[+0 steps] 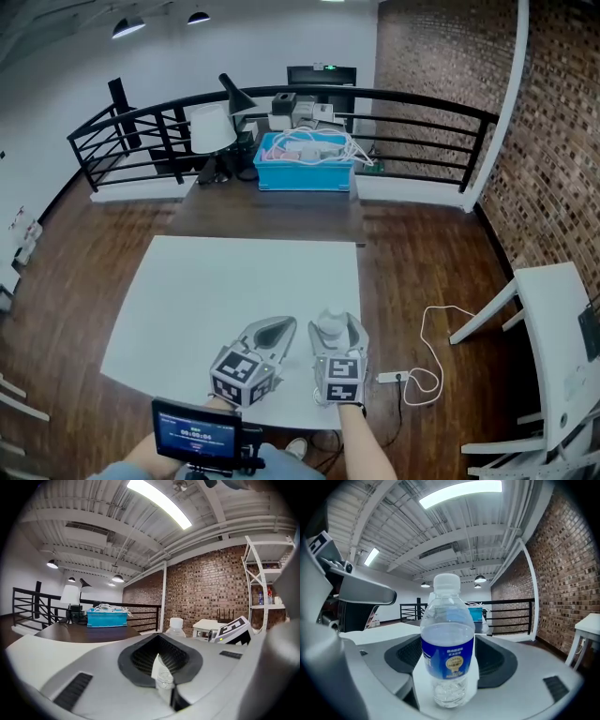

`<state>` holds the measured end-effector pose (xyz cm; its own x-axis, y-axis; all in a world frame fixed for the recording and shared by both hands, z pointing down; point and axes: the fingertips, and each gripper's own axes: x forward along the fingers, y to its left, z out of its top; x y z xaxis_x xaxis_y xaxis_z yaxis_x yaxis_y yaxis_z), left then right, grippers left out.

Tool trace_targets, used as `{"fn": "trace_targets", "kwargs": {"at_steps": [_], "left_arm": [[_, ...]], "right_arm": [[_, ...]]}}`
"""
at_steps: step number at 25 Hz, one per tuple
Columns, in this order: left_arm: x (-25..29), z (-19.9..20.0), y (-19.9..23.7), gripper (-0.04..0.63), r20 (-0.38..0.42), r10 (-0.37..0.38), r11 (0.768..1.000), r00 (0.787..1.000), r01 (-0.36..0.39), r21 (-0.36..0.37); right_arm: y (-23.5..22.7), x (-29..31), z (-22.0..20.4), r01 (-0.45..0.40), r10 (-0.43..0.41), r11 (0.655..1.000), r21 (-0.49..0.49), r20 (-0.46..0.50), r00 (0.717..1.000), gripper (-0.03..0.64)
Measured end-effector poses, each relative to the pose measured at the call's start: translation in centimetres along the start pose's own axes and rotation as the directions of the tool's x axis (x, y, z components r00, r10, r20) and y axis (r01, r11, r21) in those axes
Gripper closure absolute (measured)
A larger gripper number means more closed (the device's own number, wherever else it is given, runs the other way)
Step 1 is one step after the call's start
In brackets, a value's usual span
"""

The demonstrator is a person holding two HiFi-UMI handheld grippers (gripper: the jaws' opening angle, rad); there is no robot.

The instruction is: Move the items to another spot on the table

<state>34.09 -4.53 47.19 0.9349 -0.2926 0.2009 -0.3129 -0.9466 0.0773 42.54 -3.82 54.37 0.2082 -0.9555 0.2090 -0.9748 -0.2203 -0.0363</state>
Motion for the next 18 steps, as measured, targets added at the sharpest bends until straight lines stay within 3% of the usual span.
{"fn": "trace_targets", "kwargs": {"at_steps": [3,10,18], "left_arm": [[-0.1,0.1,0.4,0.584,0.007,0.016,1.000,1.000,-0.016,0.012],[-0.6,-0.1,0.9,0.584,0.031,0.012,1.000,0.999,-0.013,0.013],[-1.9,1.0,2.5,0.584,0.043,0.003,1.000,0.999,-0.004,0.012]], "right_arm": [[0.1,0.0,0.1,-0.020,0.020,1.000,-0.008,0.003,1.000,0.316],[0.1,-0.3,0.5,-0.012,0.011,0.999,-0.036,-0.011,1.000,0.327],[1.0,-0.4,4.8,0.003,0.000,0.997,-0.079,0.027,1.000,0.327]]}}
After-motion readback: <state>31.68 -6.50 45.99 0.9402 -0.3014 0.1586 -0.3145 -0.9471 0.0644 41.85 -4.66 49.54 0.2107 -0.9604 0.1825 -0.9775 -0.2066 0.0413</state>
